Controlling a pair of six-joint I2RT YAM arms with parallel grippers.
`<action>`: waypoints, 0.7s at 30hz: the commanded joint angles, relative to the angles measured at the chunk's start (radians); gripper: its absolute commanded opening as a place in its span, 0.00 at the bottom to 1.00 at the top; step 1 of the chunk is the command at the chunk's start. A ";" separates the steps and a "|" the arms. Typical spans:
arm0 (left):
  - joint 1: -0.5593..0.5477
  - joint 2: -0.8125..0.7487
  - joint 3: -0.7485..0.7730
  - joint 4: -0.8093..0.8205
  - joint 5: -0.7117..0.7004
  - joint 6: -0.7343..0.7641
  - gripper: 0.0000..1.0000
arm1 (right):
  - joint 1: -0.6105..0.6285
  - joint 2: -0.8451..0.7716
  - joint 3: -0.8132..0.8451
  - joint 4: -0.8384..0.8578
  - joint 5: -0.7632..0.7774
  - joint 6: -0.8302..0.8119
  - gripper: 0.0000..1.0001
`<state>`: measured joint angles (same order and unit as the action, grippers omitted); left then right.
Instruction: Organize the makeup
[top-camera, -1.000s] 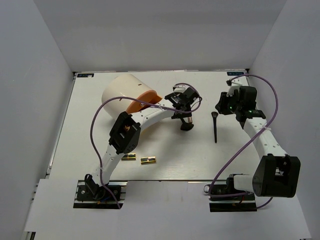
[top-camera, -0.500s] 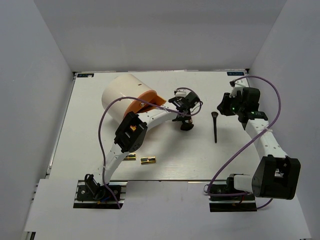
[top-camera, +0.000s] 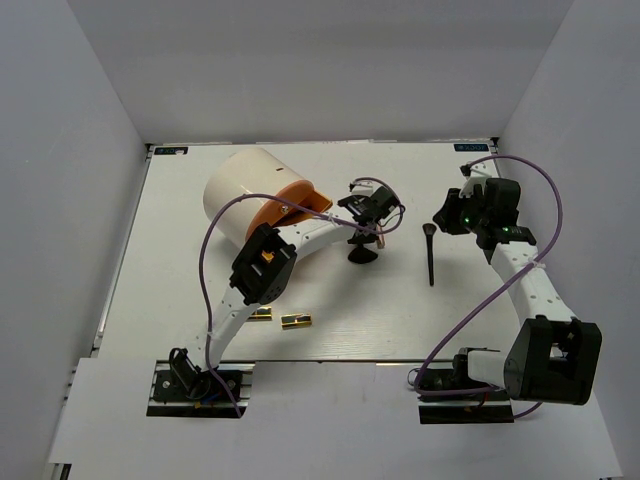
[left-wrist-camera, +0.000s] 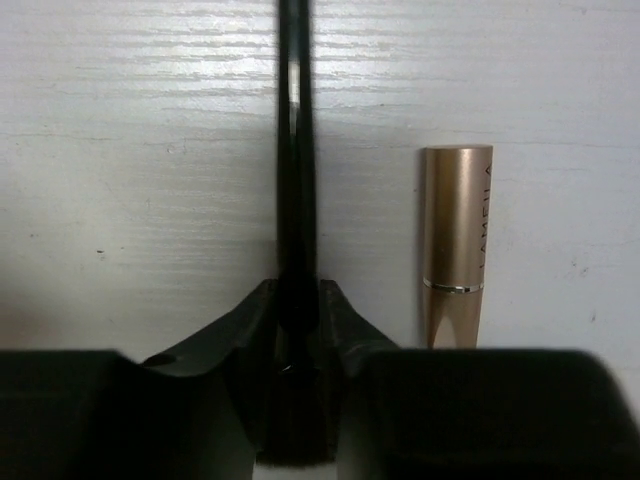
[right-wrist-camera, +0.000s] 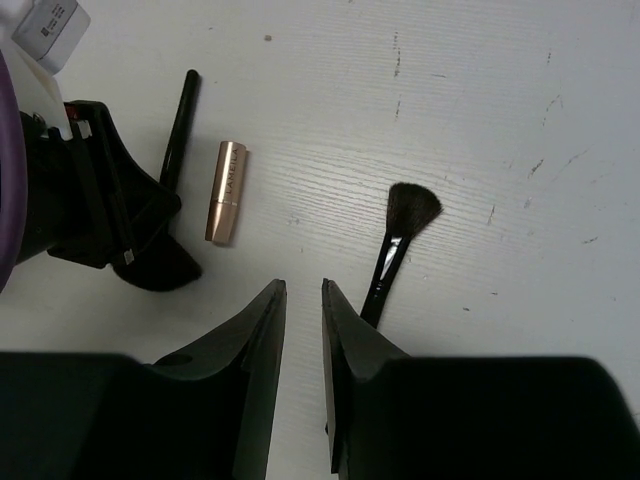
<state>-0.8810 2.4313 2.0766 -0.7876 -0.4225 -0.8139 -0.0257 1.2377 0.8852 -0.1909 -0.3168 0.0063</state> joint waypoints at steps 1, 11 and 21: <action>-0.010 -0.014 -0.064 -0.047 0.036 0.042 0.31 | -0.006 -0.026 -0.005 0.027 -0.021 0.023 0.26; -0.019 -0.247 -0.286 0.126 0.120 0.179 0.16 | -0.006 -0.032 -0.012 0.022 -0.060 0.017 0.26; -0.038 -0.603 -0.367 0.315 0.346 0.346 0.17 | -0.005 -0.053 -0.032 0.022 -0.079 0.001 0.26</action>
<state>-0.9115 2.0151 1.7233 -0.5758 -0.1719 -0.5430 -0.0261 1.2160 0.8654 -0.1852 -0.3763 0.0177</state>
